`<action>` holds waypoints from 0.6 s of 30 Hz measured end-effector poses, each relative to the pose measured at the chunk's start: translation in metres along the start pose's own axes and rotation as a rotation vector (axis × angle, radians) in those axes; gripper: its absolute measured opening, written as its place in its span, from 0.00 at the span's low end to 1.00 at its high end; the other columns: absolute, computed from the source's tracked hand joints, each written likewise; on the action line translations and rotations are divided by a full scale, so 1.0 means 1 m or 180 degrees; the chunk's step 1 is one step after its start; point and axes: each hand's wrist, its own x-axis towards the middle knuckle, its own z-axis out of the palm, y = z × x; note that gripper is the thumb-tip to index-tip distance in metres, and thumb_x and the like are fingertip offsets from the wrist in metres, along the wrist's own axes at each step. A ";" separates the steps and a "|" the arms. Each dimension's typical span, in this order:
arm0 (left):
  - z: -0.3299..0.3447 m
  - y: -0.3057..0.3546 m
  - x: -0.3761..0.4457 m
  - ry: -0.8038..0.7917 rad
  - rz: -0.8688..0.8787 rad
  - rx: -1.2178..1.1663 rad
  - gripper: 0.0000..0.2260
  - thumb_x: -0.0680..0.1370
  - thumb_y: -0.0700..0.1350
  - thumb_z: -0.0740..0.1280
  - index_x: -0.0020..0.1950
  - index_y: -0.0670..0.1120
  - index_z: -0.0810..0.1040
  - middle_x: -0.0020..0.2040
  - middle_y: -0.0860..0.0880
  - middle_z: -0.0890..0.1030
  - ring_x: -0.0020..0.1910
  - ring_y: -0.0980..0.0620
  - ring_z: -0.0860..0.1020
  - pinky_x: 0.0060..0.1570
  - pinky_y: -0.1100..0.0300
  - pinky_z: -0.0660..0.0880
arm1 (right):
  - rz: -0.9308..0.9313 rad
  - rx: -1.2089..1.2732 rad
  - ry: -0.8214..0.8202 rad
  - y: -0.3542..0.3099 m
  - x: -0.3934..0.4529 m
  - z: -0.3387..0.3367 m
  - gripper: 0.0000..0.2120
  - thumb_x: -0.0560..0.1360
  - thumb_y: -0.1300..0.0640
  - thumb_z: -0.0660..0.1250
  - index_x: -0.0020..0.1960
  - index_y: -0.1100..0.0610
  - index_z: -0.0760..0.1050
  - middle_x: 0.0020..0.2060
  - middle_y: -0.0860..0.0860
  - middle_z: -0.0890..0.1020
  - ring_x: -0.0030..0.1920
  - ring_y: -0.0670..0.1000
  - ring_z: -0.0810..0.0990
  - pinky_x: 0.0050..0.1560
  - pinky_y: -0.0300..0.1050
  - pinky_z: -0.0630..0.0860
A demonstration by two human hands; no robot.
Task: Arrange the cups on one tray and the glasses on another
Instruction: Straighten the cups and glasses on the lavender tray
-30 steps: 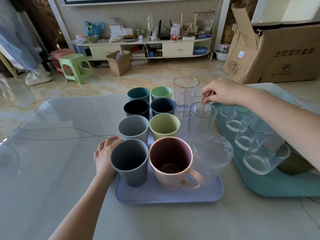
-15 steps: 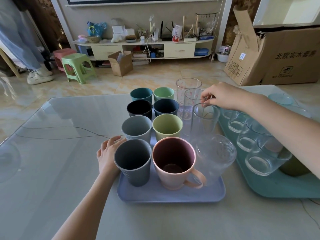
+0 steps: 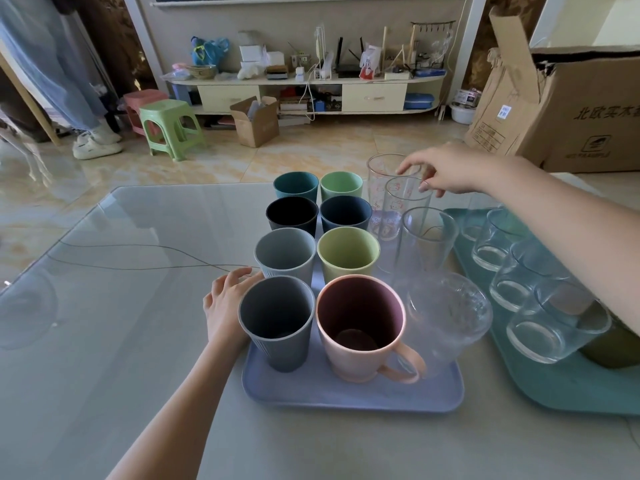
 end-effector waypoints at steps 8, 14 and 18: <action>-0.001 0.002 0.000 0.0022 -0.0050 0.0013 0.13 0.79 0.48 0.63 0.63 0.51 0.72 0.70 0.47 0.66 0.71 0.45 0.57 0.69 0.51 0.53 | -0.0076 -0.0225 0.0334 0.009 0.017 0.007 0.09 0.75 0.64 0.65 0.52 0.56 0.81 0.41 0.47 0.82 0.45 0.49 0.79 0.50 0.43 0.73; -0.004 0.007 -0.004 -0.0004 -0.0126 -0.0094 0.14 0.79 0.48 0.63 0.65 0.50 0.71 0.71 0.45 0.65 0.71 0.44 0.57 0.70 0.50 0.53 | -0.0049 -0.0448 0.0398 0.010 0.015 0.007 0.10 0.75 0.64 0.64 0.50 0.54 0.81 0.45 0.48 0.85 0.47 0.49 0.76 0.49 0.47 0.75; -0.004 0.008 -0.004 -0.0010 -0.0126 -0.0097 0.14 0.79 0.48 0.62 0.65 0.50 0.71 0.71 0.45 0.65 0.71 0.44 0.57 0.70 0.51 0.53 | 0.0010 -0.0472 0.0432 0.011 0.014 0.009 0.11 0.74 0.65 0.63 0.50 0.56 0.82 0.45 0.50 0.85 0.49 0.52 0.81 0.51 0.52 0.78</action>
